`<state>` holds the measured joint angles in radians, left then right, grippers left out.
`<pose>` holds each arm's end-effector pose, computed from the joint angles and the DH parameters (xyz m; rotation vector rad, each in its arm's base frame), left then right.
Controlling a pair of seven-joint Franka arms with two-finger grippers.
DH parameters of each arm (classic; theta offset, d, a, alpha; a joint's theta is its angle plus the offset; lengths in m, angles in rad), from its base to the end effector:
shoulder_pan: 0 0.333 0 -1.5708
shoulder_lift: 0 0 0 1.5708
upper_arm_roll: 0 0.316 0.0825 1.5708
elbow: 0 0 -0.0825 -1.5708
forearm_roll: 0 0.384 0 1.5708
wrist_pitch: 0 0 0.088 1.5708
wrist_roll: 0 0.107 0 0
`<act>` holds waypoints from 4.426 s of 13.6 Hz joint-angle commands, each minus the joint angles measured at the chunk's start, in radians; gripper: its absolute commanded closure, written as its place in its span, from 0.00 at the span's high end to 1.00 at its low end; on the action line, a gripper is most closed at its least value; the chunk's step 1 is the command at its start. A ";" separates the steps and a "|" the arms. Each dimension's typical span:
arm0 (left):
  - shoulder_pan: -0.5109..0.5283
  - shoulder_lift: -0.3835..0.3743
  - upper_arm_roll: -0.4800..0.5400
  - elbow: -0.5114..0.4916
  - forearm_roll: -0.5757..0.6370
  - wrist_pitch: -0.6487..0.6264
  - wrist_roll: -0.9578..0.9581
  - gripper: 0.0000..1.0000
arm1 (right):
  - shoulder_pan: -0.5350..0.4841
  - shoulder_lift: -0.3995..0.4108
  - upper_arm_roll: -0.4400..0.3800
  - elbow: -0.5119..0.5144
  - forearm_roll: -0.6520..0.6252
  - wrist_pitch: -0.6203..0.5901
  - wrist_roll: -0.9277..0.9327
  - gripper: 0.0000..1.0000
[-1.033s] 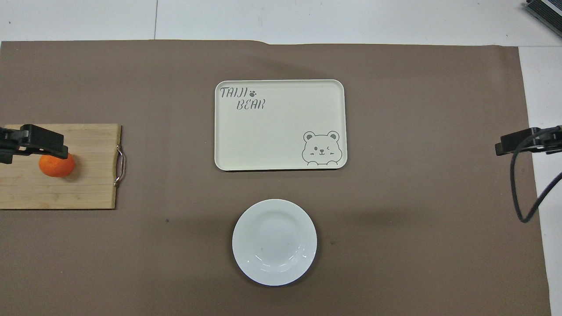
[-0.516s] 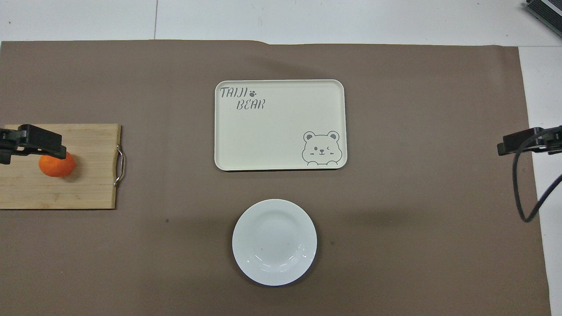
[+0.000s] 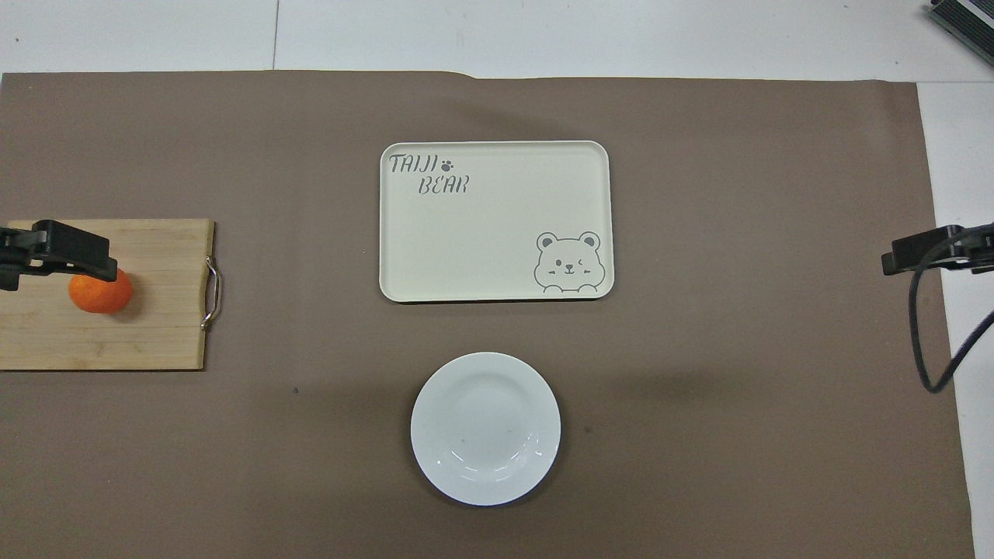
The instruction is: Place orange and plate with both arms
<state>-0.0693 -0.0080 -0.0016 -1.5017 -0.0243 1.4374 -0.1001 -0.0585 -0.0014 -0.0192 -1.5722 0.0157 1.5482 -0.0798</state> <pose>0.5368 -0.0410 0.6497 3.1207 0.0416 -0.0908 0.5501 -0.0411 0.6227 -3.1240 -0.0036 0.0333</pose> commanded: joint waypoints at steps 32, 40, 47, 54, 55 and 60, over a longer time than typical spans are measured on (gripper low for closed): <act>0.233 0.074 0.000 -0.379 0.052 0.505 0.189 1.00 | -0.006 -0.012 0.009 -0.012 -0.002 0.001 -0.023 1.00; 0.302 0.198 0.000 -0.517 0.104 0.839 0.194 1.00 | -0.006 -0.012 0.009 -0.011 -0.002 0.001 -0.023 1.00; 0.313 0.233 0.000 -0.528 0.104 0.882 0.188 1.00 | -0.006 -0.012 0.009 -0.011 -0.003 0.001 -0.023 1.00; 0.313 0.224 0.003 -0.546 0.104 0.857 0.191 0.91 | -0.006 -0.012 0.009 -0.012 -0.002 0.001 -0.023 1.00; 0.313 0.224 0.003 -0.542 0.104 0.829 0.192 0.68 | -0.006 -0.012 0.009 -0.011 -0.003 0.001 -0.023 1.00; 0.312 0.220 0.000 -0.503 0.104 0.766 0.233 0.02 | -0.006 -0.012 0.009 -0.011 -0.002 0.001 -0.023 1.00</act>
<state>0.2290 0.2285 0.0077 -2.0217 0.0592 2.2541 0.1001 -0.0578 -0.0014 -0.0151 -1.5722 0.0157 1.5482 -0.0798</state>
